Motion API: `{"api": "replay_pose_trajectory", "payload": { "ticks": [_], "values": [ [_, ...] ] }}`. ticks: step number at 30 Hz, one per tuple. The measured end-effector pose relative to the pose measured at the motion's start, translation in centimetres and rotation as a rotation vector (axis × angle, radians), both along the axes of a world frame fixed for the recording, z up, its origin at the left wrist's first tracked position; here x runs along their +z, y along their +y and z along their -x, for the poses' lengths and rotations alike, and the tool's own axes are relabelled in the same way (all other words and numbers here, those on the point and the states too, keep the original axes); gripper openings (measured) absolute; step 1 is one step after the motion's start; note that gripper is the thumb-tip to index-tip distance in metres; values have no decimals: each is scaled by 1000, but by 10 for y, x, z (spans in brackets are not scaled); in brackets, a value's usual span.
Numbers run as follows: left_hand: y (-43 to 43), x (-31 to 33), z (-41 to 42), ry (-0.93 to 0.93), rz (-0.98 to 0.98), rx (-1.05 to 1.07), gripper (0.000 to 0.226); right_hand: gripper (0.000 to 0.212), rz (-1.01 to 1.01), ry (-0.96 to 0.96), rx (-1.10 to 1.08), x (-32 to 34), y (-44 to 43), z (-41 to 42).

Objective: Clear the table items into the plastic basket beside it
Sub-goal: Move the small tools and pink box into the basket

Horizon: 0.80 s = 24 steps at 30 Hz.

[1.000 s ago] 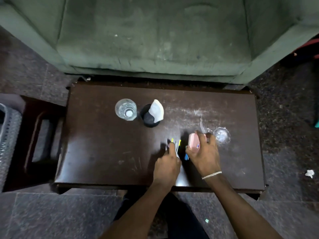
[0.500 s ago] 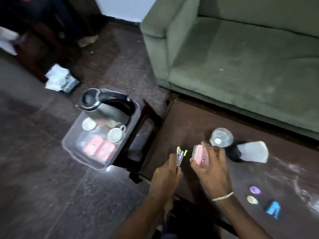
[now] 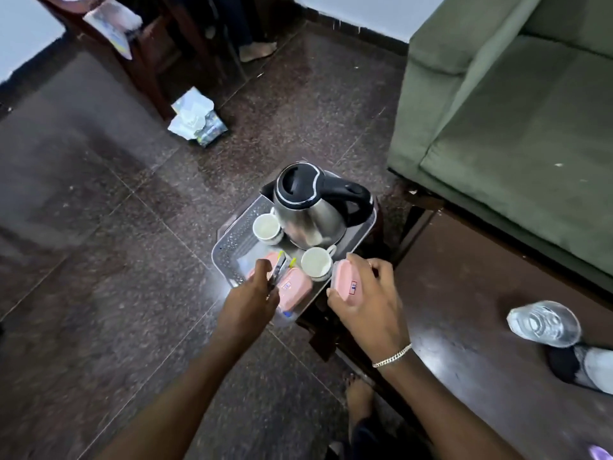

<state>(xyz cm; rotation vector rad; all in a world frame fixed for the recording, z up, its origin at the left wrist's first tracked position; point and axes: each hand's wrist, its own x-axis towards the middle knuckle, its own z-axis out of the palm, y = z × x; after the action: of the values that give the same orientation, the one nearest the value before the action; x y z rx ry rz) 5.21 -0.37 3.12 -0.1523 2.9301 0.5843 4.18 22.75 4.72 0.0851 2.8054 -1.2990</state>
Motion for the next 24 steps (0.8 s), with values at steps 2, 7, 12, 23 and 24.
{"api": "replay_pose_trajectory", "payload": {
  "ticks": [2,7,12,23,24],
  "values": [
    [-22,-5,9,-43,28,5,40,68,-5,10,21,-2,-15,8],
    [-48,-16,25,-118,121,-39,39,68,-17,3,53,-8,-38,19],
    [-51,-23,34,-77,198,-79,42,70,-24,-55,94,-12,-50,23],
    [-65,-26,39,15,-92,134,42,73,42,-134,110,-10,-109,45],
    [-67,-21,40,-8,-254,205,37,72,57,-140,101,-11,-117,47]
  ]
}}
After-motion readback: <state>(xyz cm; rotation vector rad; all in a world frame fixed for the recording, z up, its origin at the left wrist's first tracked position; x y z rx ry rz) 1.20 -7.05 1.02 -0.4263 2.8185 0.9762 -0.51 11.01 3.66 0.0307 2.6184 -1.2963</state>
